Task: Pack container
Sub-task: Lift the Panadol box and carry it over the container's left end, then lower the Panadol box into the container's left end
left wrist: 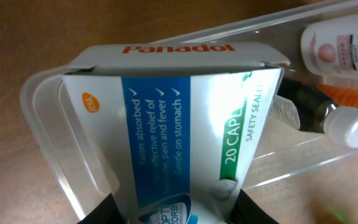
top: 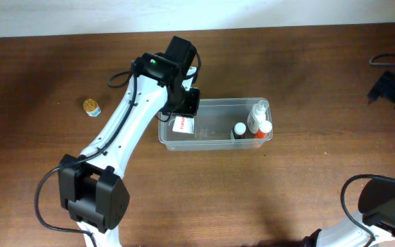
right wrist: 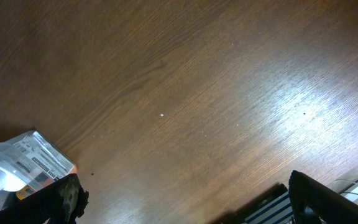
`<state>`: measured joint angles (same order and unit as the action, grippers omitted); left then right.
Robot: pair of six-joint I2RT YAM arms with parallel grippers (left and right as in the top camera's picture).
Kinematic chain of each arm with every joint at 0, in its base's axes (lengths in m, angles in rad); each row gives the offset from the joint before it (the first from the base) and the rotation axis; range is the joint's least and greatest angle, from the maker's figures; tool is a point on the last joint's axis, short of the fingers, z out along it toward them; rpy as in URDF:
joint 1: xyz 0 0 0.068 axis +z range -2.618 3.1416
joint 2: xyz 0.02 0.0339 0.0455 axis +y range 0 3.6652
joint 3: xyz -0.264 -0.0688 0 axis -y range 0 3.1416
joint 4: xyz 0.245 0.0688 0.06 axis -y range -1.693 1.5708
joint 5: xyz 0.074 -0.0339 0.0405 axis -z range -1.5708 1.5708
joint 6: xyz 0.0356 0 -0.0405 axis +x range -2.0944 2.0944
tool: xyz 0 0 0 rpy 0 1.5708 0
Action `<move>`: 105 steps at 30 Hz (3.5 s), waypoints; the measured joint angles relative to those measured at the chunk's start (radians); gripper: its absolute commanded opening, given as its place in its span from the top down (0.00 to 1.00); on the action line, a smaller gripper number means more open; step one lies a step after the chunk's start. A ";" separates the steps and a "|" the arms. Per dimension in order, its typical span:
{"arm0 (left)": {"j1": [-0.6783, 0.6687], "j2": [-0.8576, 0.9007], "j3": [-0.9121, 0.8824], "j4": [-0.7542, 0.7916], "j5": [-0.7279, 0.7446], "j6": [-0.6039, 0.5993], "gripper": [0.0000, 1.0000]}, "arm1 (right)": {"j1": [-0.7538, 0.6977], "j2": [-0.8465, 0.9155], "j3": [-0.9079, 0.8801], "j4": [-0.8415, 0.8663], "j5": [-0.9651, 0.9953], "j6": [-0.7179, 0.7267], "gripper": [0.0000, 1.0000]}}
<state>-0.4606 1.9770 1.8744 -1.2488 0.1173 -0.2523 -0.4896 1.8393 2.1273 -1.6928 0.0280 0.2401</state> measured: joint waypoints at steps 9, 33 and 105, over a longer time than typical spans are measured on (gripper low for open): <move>-0.053 0.000 0.000 -0.005 -0.093 -0.085 0.65 | 0.000 0.000 0.000 0.000 0.000 0.000 0.01; -0.055 0.157 0.002 -0.003 -0.122 -0.112 0.65 | 0.000 0.000 0.000 0.000 0.000 0.000 0.02; -0.057 0.161 0.132 -0.169 -0.152 -0.158 0.65 | 0.000 0.000 0.000 0.000 0.000 0.000 0.02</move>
<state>-0.5179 2.1376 2.0068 -1.4181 -0.0345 -0.4103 -0.4896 1.8393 2.1273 -1.6928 0.0280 0.2398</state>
